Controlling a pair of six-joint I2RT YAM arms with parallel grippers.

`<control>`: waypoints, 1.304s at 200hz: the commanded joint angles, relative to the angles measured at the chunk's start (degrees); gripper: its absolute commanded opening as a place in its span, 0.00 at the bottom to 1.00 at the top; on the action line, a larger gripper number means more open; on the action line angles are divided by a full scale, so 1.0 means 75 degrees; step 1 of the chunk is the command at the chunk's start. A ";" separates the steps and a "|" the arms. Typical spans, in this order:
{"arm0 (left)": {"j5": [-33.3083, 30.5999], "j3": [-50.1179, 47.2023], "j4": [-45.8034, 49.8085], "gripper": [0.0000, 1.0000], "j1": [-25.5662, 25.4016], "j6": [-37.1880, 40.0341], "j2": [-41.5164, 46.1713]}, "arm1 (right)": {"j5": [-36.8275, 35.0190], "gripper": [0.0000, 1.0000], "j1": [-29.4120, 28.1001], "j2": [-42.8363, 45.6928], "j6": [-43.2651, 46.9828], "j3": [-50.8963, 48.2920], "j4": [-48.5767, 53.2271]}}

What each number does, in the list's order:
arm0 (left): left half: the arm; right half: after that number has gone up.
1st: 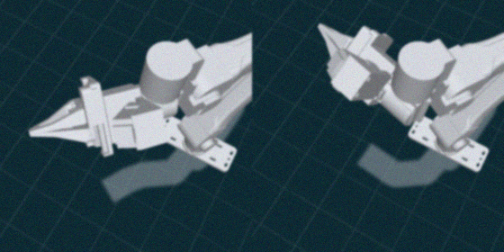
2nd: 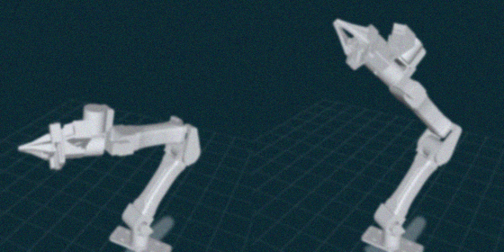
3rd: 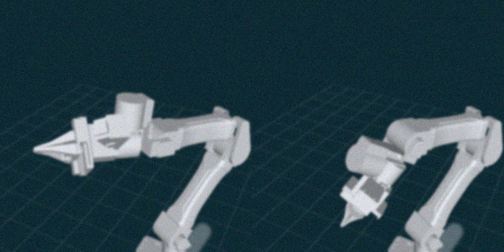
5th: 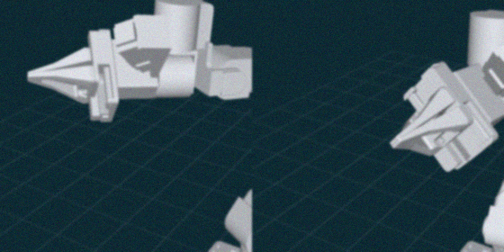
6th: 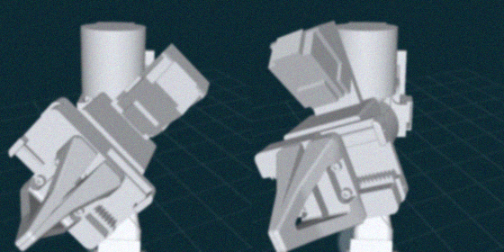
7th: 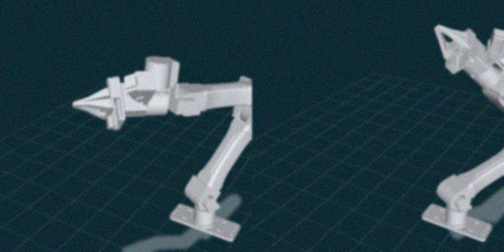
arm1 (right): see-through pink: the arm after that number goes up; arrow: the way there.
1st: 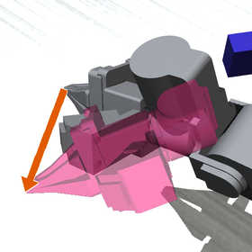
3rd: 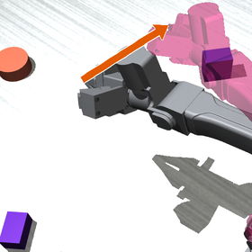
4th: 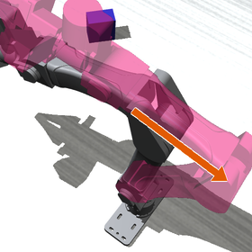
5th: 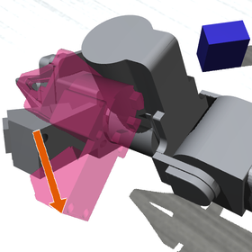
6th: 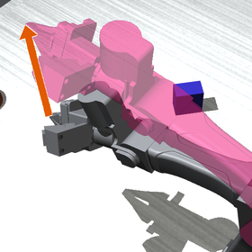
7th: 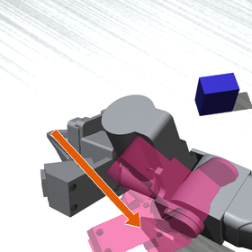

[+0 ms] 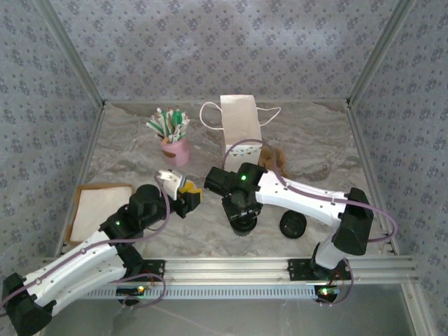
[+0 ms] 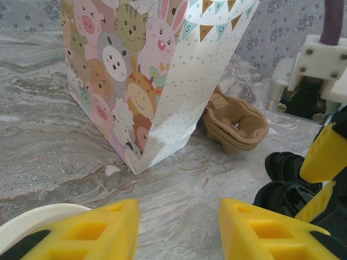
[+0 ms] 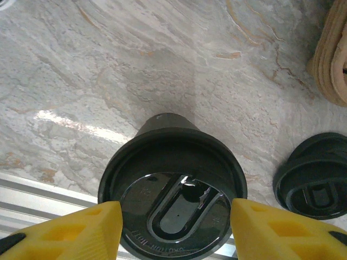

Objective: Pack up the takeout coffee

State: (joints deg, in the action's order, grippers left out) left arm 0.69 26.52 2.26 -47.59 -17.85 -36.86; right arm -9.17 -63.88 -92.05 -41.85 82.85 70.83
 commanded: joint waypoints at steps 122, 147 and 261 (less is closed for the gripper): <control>0.0163 0.0307 -0.0322 0.42 0.0012 0.0031 0.0041 | -0.0206 0.52 -0.0225 -0.0693 -0.0523 -0.0136 0.0316; 0.0166 0.0307 -0.0325 0.42 0.0007 0.0020 0.0040 | -0.0202 0.52 -0.0283 -0.0713 -0.0598 -0.0295 0.0342; 0.0178 0.0295 -0.0372 0.42 -0.0003 0.0023 0.0005 | 0.0226 0.51 -0.0542 -0.0882 -0.0808 -0.0965 -0.0104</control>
State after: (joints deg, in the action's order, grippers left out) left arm 0.86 26.52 2.24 -47.62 -17.85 -36.86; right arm -13.50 -66.65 -93.78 -46.06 79.94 68.51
